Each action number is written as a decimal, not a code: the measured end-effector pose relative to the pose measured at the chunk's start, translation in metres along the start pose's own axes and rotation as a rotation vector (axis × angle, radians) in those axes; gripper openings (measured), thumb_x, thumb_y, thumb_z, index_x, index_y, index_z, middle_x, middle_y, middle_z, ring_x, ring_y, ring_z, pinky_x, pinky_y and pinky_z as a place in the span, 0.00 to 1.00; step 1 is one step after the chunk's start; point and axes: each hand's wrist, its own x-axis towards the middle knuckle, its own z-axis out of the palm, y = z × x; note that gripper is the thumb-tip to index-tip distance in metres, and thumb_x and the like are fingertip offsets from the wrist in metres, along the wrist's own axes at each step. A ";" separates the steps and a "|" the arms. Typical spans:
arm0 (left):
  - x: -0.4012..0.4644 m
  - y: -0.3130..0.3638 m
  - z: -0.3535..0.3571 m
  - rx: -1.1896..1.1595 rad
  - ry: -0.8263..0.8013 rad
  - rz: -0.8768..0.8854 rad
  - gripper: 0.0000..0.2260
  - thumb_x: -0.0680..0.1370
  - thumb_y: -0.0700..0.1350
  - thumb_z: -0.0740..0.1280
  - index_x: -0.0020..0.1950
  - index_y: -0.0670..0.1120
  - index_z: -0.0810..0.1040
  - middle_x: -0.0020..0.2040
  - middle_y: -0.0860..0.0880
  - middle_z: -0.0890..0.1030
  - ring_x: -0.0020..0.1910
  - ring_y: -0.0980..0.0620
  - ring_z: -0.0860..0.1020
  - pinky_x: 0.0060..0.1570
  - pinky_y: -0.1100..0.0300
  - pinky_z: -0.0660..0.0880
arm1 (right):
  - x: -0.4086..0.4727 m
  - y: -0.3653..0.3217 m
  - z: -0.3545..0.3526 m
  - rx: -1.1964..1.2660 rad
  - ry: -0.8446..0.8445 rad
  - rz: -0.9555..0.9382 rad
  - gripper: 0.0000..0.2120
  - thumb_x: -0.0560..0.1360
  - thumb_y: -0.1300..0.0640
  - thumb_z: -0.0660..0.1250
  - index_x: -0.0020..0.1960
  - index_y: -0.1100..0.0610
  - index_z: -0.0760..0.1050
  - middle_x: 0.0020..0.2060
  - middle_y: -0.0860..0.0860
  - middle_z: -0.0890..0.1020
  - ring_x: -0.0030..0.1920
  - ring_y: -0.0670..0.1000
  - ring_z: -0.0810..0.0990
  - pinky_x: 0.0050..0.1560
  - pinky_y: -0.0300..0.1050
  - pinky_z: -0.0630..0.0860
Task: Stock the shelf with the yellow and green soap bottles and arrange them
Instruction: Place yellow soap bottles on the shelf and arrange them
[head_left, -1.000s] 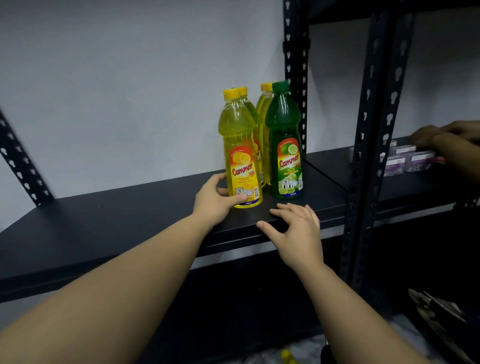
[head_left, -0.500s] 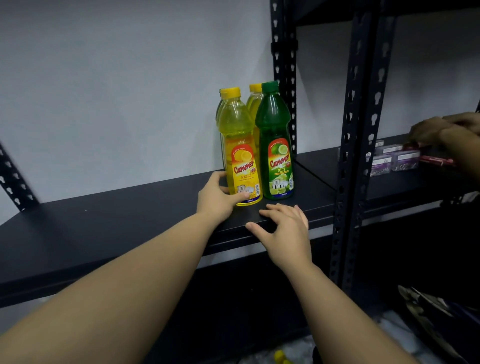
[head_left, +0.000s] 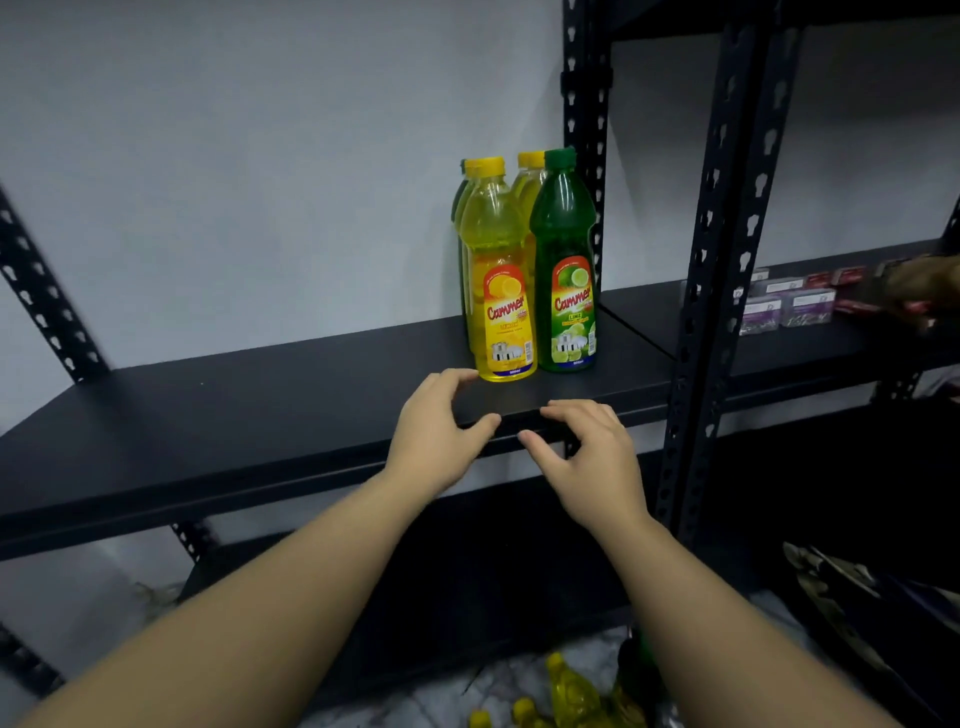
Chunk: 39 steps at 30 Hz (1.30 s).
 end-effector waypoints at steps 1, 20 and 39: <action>-0.012 -0.002 -0.002 0.030 0.017 0.027 0.26 0.76 0.52 0.76 0.73 0.52 0.74 0.68 0.54 0.77 0.68 0.56 0.74 0.67 0.57 0.72 | -0.005 0.000 -0.001 -0.019 -0.018 -0.002 0.17 0.75 0.45 0.75 0.60 0.52 0.83 0.56 0.44 0.82 0.61 0.44 0.75 0.65 0.56 0.75; -0.208 -0.161 0.019 0.172 -0.310 -0.444 0.33 0.80 0.62 0.68 0.81 0.49 0.64 0.74 0.47 0.72 0.73 0.47 0.70 0.71 0.50 0.71 | -0.171 -0.002 0.081 -0.176 -0.770 0.301 0.39 0.74 0.33 0.70 0.79 0.48 0.67 0.74 0.48 0.72 0.75 0.52 0.66 0.73 0.53 0.68; -0.368 -0.292 0.065 0.144 -0.534 -1.032 0.43 0.75 0.65 0.72 0.80 0.44 0.59 0.76 0.36 0.67 0.74 0.36 0.69 0.67 0.47 0.70 | -0.365 0.020 0.217 -0.266 -1.049 0.814 0.46 0.68 0.27 0.69 0.69 0.63 0.72 0.59 0.61 0.82 0.61 0.61 0.81 0.55 0.49 0.77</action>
